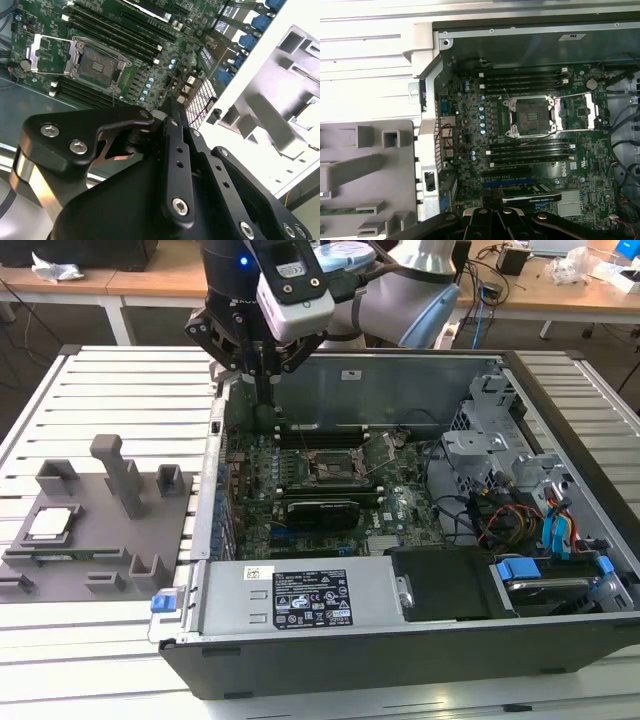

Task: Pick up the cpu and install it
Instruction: 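Reach for the cpu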

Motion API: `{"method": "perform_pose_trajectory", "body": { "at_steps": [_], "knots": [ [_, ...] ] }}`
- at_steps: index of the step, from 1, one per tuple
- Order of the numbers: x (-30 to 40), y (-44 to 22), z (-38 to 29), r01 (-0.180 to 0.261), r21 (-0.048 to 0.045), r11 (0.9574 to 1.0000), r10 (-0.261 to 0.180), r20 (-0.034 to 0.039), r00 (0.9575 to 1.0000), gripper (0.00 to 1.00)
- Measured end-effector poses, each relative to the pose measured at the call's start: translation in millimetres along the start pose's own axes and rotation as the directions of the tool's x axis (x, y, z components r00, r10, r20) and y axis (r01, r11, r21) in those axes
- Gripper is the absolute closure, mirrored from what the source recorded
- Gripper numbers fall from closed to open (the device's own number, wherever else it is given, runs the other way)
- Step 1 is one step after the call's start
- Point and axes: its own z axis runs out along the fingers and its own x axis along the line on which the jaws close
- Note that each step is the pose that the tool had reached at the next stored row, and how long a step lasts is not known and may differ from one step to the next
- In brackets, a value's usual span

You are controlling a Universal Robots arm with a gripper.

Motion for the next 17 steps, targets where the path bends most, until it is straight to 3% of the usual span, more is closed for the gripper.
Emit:
{"method": "perform_pose_trajectory", "body": {
  "at_steps": [17],
  "knots": [
    [25.6,-1.9,-0.7,0.000,-0.0003,1.0000,0.000,0.0029,1.0000,0.89]
  ]
}}
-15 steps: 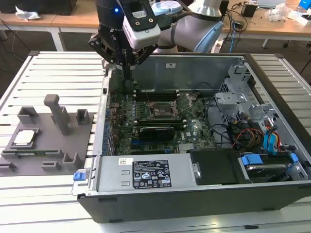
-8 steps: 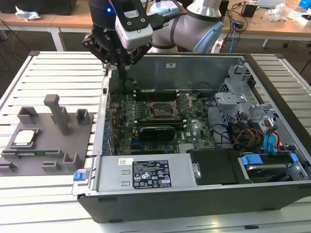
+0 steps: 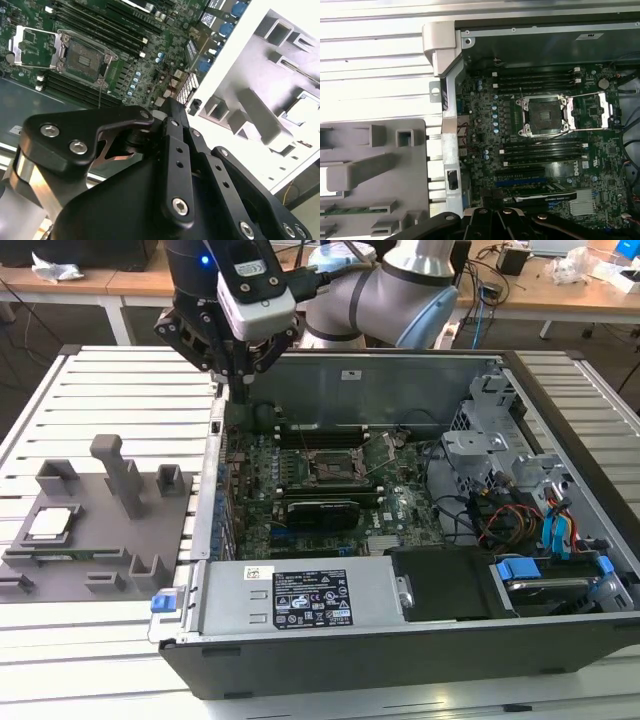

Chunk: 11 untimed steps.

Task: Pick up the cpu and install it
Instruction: 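Reach for the cpu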

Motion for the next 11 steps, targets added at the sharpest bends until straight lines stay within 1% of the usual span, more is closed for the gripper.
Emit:
{"method": "perform_pose_trajectory", "body": {
  "at_steps": [11],
  "knots": [
    [20.8,-1.5,-0.7,0.000,-0.0003,1.0000,0.000,0.0027,1.0000,0.89]
  ]
}}
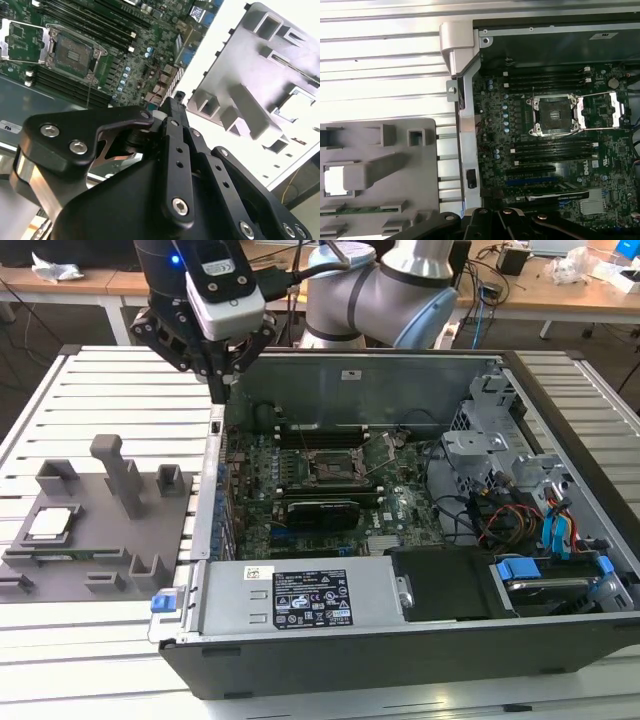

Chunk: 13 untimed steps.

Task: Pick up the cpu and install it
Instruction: 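Reach for the cpu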

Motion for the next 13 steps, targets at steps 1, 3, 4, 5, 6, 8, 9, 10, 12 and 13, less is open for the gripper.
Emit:
{"method": "perform_pose_trajectory", "body": {
  "at_steps": [1,3,4,5,6,8,9,10,12,13],
  "knots": [
    [2.2,-0.2,-0.1,0.000,-0.0001,1.0000,0.000,0.0004,1.0000,0.89],
    [7.0,-0.5,-0.2,0.000,-0.0007,1.0000,0.000,0.0016,1.0000,0.89],
    [9.0,-0.7,-0.3,0.000,-0.0007,1.0000,0.000,0.0020,1.0000,0.89],
    [12.1,-0.9,-0.4,0.000,-0.0009,1.0000,0.000,0.0027,1.0000,0.89],
    [14.9,-1.1,-0.5,0.000,-0.0010,1.0000,0.000,0.0033,1.0000,0.89],
    [18.9,-1.4,-0.7,0.000,-0.0011,1.0000,0.000,0.0040,1.0000,0.89],
    [20.9,-1.6,-0.7,0.000,-0.0011,1.0000,0.000,0.0044,1.0000,0.89],
    [23.9,-1.8,-0.8,0.000,-0.0012,1.0000,0.000,0.0050,1.0000,0.89],
    [26.8,-2.0,-0.9,0.000,-0.0014,1.0000,0.000,0.0056,1.0000,0.89],
    [28.3,-2.1,-1.0,0.000,-0.0014,1.0000,0.000,0.0059,1.0000,0.89]
  ]
}}
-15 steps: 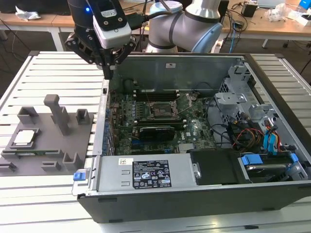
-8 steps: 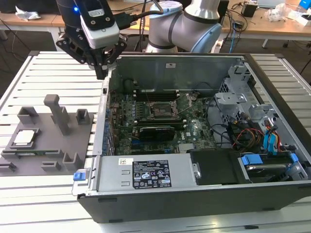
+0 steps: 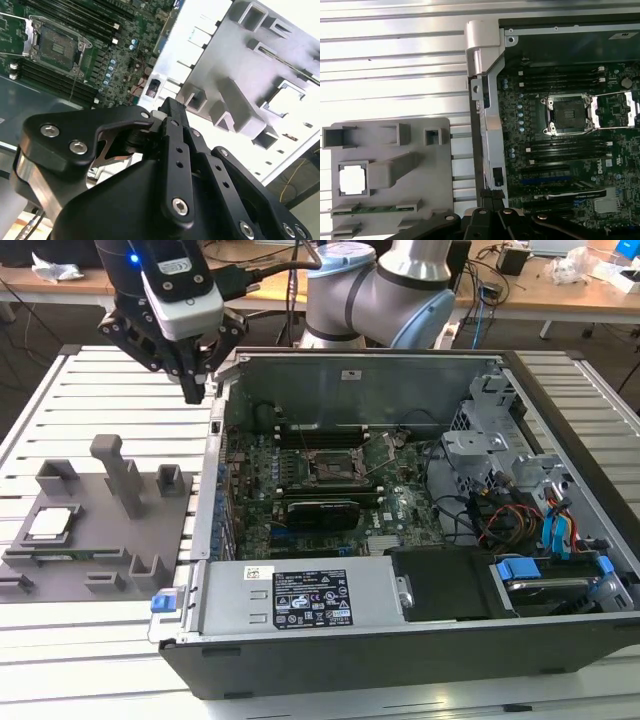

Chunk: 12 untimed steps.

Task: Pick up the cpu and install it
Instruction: 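Reach for the cpu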

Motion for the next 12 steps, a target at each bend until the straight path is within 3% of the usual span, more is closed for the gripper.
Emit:
{"method": "perform_pose_trajectory", "body": {
  "at_steps": [12],
  "knots": [
    [16.5,-1.2,-0.7,0.000,-0.0024,1.0000,0.000,0.0025,1.0000,0.89]
  ]
}}
